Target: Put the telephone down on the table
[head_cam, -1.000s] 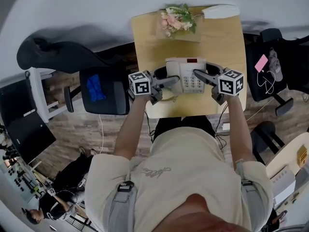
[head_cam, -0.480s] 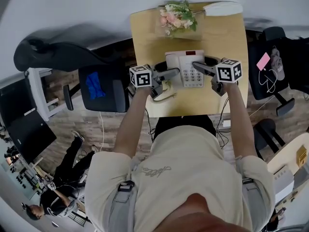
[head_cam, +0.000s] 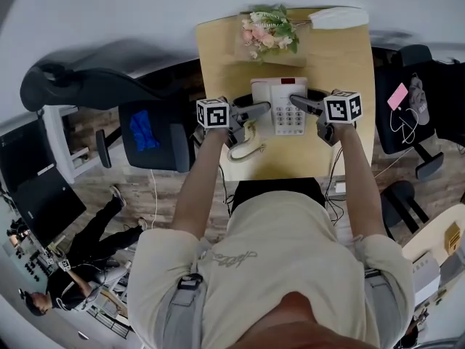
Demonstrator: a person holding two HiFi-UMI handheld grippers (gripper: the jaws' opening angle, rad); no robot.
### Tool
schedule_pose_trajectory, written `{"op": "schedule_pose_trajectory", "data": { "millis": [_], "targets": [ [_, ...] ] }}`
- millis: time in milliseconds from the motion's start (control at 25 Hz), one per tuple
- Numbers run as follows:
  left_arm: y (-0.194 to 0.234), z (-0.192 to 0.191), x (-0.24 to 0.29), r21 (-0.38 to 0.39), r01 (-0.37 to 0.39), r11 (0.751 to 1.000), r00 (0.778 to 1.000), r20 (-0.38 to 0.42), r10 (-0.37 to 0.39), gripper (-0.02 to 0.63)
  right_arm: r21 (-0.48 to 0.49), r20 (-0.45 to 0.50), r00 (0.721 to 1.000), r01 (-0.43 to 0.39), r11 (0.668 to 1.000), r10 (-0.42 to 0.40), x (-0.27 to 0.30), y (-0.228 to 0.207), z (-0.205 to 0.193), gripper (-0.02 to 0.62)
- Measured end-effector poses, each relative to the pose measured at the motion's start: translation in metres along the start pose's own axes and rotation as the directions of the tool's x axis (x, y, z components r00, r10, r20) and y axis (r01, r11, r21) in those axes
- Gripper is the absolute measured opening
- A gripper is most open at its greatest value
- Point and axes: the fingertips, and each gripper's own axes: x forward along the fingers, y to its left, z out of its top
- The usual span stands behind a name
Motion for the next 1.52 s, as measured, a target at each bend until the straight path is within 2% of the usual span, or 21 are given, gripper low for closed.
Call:
{"op": "schedule_pose_trajectory", "data": {
  "millis": [520, 720, 880, 1200, 1320, 1520],
  "targets": [
    [0.016, 0.005, 0.011, -0.119, -0.045, 0.992, 0.999, -0.034, 0.041, 0.390, 0.098, -0.015, 1.000, 0.005, 0.995, -0.003, 0.009, -0.023, -0.005, 0.241],
    [0.018, 0.005, 0.012, -0.137, -0.053, 0.989, 0.998, -0.045, 0.047, 0.390, 0.105, -0.014, 1.000, 0.008, 0.994, -0.007, 0.010, -0.025, -0.005, 0.241],
    [0.019, 0.006, 0.011, -0.147, -0.043, 0.988, 0.999, -0.020, 0.040, 0.390, 0.111, -0.011, 1.000, 0.010, 0.994, -0.008, 0.010, -0.027, -0.004, 0.241],
    [0.019, 0.004, 0.010, -0.150, -0.057, 0.987, 0.998, 0.001, 0.058, 0.390, 0.089, 0.015, 0.997, 0.073, 0.993, -0.075, 0.007, -0.028, -0.003, 0.242],
    [0.018, 0.006, 0.006, -0.143, -0.073, 0.987, 0.996, 0.032, 0.078, 0.390, 0.050, 0.026, 0.990, 0.135, 0.990, -0.137, 0.000, -0.028, -0.002, 0.242],
    [0.011, 0.005, -0.006, -0.110, -0.101, 0.989, 0.992, 0.064, 0.109, 0.390, 0.016, 0.076, 0.981, 0.178, 0.984, -0.179, -0.019, -0.019, -0.001, 0.241]
  ]
}}
